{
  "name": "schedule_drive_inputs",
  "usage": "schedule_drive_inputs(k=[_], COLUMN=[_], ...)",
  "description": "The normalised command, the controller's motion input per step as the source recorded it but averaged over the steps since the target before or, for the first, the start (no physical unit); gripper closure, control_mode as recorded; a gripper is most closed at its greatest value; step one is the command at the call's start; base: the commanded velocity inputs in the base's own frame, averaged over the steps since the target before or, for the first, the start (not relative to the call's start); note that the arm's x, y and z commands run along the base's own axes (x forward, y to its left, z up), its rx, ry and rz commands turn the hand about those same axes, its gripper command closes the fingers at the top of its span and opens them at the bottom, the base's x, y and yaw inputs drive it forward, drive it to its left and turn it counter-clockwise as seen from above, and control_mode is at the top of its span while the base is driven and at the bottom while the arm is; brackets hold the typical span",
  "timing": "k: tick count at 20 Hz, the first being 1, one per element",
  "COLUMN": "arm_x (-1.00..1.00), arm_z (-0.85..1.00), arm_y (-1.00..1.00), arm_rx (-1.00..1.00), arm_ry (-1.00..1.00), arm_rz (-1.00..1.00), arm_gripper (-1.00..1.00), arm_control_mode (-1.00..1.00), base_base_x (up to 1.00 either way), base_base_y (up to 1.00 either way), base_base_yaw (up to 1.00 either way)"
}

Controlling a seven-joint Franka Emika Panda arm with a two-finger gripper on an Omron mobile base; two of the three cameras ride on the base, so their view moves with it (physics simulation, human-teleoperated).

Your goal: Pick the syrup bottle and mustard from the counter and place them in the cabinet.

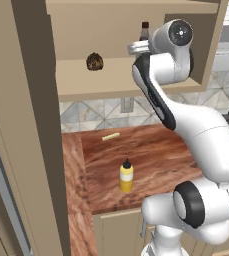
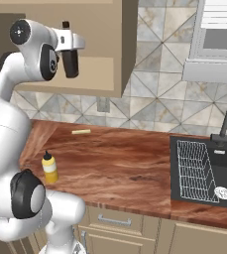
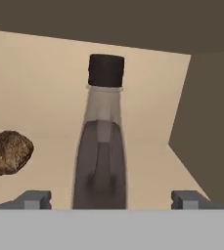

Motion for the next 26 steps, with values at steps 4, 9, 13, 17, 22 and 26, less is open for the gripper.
schedule_drive_inputs(k=[4, 9, 13, 17, 22, 26], arm_x=[-0.65, -0.96, -0.73, -0.46, -0.60, -0.80], arm_z=[0.00, 0.00, 0.00, 0.00, 0.00, -0.07], arm_y=[0.00, 0.00, -0.01, -0.14, -0.04, 0.00], arm_rx=[0.00, 0.00, 0.02, 0.13, 0.12, 0.06], arm_ry=[-0.13, -0.14, -0.06, 0.00, 0.00, 0.00], arm_rz=[0.00, 0.00, 0.03, 0.16, 0.19, 0.16], arm_gripper=[-1.00, -1.00, -1.00, -1.00, -1.00, -1.00], arm_control_mode=[-1.00, -1.00, -1.00, -1.00, -1.00, -1.00], base_base_x=[0.00, 0.00, 0.00, 0.00, 0.00, 0.00], base_base_y=[0.00, 0.00, 0.00, 0.00, 0.00, 0.00], base_base_yaw=[0.00, 0.00, 0.00, 0.00, 0.00, 0.00])
